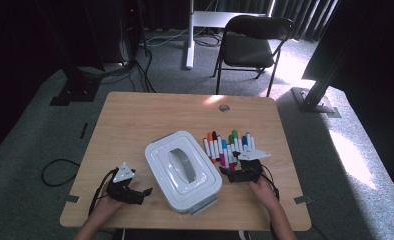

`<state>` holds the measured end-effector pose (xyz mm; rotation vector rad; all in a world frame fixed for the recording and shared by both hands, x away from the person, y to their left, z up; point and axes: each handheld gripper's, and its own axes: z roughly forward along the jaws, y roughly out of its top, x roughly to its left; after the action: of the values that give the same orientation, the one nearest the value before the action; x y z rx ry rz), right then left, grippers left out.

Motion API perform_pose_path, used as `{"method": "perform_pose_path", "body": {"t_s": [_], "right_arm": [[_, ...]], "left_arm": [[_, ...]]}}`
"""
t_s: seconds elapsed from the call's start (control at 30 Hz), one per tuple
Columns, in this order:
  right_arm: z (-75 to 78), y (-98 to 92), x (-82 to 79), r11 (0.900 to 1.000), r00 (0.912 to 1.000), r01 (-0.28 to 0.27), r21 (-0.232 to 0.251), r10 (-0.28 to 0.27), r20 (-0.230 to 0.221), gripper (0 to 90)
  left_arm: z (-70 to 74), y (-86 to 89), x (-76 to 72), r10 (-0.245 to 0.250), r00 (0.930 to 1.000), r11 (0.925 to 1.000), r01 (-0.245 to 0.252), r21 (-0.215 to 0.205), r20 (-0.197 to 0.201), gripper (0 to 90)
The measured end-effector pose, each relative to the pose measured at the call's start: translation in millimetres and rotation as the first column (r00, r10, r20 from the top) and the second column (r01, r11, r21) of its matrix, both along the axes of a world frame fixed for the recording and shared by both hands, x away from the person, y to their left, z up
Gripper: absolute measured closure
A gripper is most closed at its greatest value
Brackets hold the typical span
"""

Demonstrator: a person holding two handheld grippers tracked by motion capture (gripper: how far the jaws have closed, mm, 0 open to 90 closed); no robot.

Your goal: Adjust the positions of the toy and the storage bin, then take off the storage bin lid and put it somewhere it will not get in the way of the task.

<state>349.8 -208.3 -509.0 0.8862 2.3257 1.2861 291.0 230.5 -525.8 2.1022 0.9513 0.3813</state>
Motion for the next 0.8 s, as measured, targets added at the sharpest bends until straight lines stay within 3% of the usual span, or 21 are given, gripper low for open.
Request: {"method": "perform_pose_path", "body": {"t_s": [0.13,0.17,0.23,0.47,0.5,0.6,0.73,0.77,0.8], "right_arm": [[-5.3,-8.3,-5.6,1.0,0.9999,0.01,-0.021,-0.01,-0.014,14.8],[-12.9,-24.7,-12.6,0.999,0.9984,0.036,-0.023,-0.037,-0.044,14.1],[-15.2,-35.0,-19.2,0.999,0.9978,0.049,-0.022,-0.05,-0.045,14.0],[-21.8,-58.9,-35.9,0.997,0.9945,0.065,-0.037,-0.068,-0.08,13.7],[-24.2,-61.9,-37.4,0.997,0.9937,0.067,-0.041,-0.071,-0.087,13.7],[-32.7,-69.3,-40.9,0.996,0.9896,0.076,-0.054,-0.082,-0.119,13.7],[-38.4,-74.3,-41.2,0.995,0.9858,0.091,-0.04,-0.095,-0.138,13.7],[-39.1,-75.3,-40.9,0.995,0.9852,0.094,-0.045,-0.099,-0.14,13.7],[-38.7,-76.0,-41.3,0.994,0.9854,0.096,-0.043,-0.101,-0.137,13.6]], "left_arm": [[1.5,5.4,-0.2,0.017,0.9995,0.9997,-0.018,-0.019,-0.025,0.8],[3.8,8.3,-1.5,0.008,0.9993,0.9997,-0.009,-0.024,-0.035,0.8],[7.9,10.7,-3.4,0.006,0.9993,0.9997,-0.007,-0.021,-0.036,0.8],[27.3,14.3,-8.6,0.01,0.9995,0.9974,-0.012,-0.071,-0.031,0.8],[36.6,14.4,-10.4,0.004,0.9997,0.9944,-0.007,-0.106,-0.024,0.8],[50.4,12.8,-12.3,-0.012,0.9997,0.99,0.009,-0.141,-0.022,0.8],[65.2,7.1,-14.9,-0.035,0.9994,0.9896,0.034,-0.14,-0.006,0.9],[74.6,1.9,-16.2,-0.045,0.999,0.9883,0.044,-0.146,-0.003,0.9],[79.1,-1.3,-16.9,-0.047,0.9989,0.9905,0.046,-0.13,0.0,0.9]]}}
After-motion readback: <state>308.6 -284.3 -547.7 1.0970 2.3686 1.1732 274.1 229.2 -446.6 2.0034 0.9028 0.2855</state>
